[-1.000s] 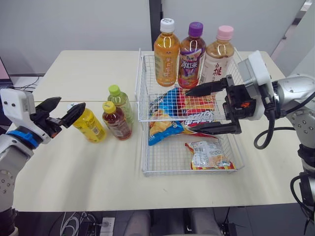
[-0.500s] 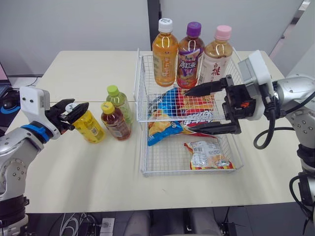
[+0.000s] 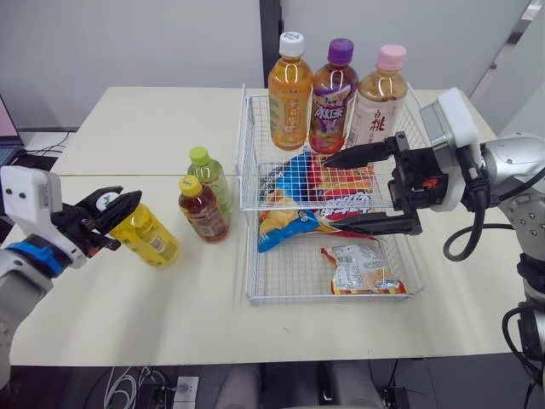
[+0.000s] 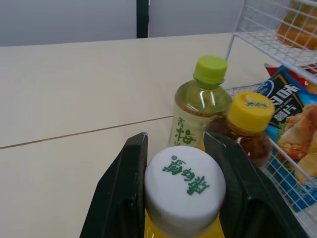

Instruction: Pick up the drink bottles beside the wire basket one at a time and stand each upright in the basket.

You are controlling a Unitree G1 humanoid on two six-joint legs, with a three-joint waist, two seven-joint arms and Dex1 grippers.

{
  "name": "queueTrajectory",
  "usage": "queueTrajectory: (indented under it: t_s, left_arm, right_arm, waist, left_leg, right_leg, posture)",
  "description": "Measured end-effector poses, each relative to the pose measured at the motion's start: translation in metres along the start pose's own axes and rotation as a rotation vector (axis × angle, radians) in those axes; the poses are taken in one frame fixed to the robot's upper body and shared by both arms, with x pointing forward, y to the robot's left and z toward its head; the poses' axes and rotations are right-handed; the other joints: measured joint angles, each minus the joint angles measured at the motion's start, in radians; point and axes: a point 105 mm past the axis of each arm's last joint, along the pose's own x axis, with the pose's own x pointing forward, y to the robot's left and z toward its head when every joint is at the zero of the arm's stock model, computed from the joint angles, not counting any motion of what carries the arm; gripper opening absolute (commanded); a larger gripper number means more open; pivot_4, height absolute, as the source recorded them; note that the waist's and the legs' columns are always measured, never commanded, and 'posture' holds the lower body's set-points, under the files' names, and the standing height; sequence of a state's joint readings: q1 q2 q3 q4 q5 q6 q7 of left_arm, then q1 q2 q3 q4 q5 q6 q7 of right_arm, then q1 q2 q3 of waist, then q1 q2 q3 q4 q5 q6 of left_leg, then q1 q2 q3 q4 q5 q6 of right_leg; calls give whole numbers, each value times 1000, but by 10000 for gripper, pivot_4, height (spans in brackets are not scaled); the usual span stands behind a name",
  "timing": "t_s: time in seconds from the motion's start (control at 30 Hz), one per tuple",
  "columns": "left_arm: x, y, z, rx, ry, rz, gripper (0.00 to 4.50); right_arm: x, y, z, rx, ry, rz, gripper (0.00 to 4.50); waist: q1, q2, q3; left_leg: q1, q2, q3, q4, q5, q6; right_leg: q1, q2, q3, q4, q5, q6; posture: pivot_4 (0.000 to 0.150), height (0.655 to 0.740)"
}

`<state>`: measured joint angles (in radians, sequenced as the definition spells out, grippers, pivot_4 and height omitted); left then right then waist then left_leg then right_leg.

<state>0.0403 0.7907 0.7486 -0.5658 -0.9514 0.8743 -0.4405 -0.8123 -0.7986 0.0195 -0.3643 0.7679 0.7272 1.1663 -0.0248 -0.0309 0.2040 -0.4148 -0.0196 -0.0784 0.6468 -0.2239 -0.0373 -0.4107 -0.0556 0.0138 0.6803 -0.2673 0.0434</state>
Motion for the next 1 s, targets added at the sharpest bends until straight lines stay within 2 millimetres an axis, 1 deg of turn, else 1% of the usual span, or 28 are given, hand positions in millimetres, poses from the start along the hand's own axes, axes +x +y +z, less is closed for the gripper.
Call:
queueTrajectory:
  t_s: [0.1, 0.27, 0.33, 0.43, 0.7, 0.77, 0.8, 0.87, 0.9, 1.0]
  left_arm:
    - [1, -14, -2, -2, 3, -26, 13789]
    - [14, -38, -20, -51, 28, -63, 13789]
    - [19, -45, -23, -39, 28, -70, 13788]
    - [26, -49, -23, -28, 10, -60, 13789]
    - [33, -55, -25, 10, -3, -28, 13788]
    - [33, -56, -26, -8, -13, -20, 21007]
    - [33, -56, -27, -28, -15, -17, 23118]
    - [32, -57, -30, -49, -4, -22, 30272]
    - [31, -57, -30, -52, -3, -25, 32723]
    - [26, -54, -21, -27, -2, -38, 42559]
  right_arm:
    - [0, 0, 0, 2, 0, -4, 45000]
    - [0, -1, 0, 1, -1, -7, 45000]
    - [0, -1, 0, 2, -1, -7, 45000]
    - [0, -1, 0, 2, -1, -7, 45000]
    - [0, 0, 0, 3, 0, -7, 45000]
    - [0, 0, -1, 3, 2, -7, 45000]
    - [-1, -1, -1, 2, 7, -8, 45000]
    - [-3, -1, -1, 3, 18, -9, 45000]
    - [-5, -1, -2, 6, 23, -7, 45000]
    - [-11, 3, 0, 6, 34, 16, 45000]
  waist:
    - [0, 0, 0]
    - [0, 0, 0]
    - [-1, 0, 0]
    - [0, 0, 0]
    - [2, 0, 0]
    - [2, 0, 0]
    - [3, 0, 0]
    - [2, 0, 0]
    - [2, 0, 0]
    - [2, 0, 0]
  left_leg:
    - [0, 0, 0, 0, 0, 0]
    - [0, 0, 0, 0, 0, 0]
    - [1, 0, 0, 0, 0, 0]
    - [1, 0, 1, 0, 0, 0]
    - [4, -1, 1, 0, 0, 0]
    - [6, -1, 1, 0, 0, 0]
    - [6, -1, 1, 0, 0, 0]
    - [6, -1, 1, 0, 0, 0]
    - [6, -1, 1, 0, 0, 0]
    - [6, 0, 1, -1, 0, 0]
  right_leg:
    - [0, 0, 0, 0, 0, 0]
    - [1, 1, 0, 0, 0, 0]
    - [1, 1, 0, 0, 0, 0]
    - [1, 1, 0, 0, 0, 0]
    - [5, 1, 0, 0, 0, 0]
    - [6, 0, 0, 0, 0, 0]
    - [6, 0, 0, 0, 0, 0]
    - [6, 1, 0, 0, 0, 0]
    - [6, 1, 0, 0, 0, 0]
    - [6, 1, 0, 0, 0, 0]
  posture:
    - [1500, 7400]
    - [1500, 7400]
    - [1500, 7400]
    - [1500, 7400]
    - [1500, 7400]
    - [1500, 7400]
    - [1500, 7400]
    - [1500, 7400]
    - [1500, 7400]
    - [1500, 7400]
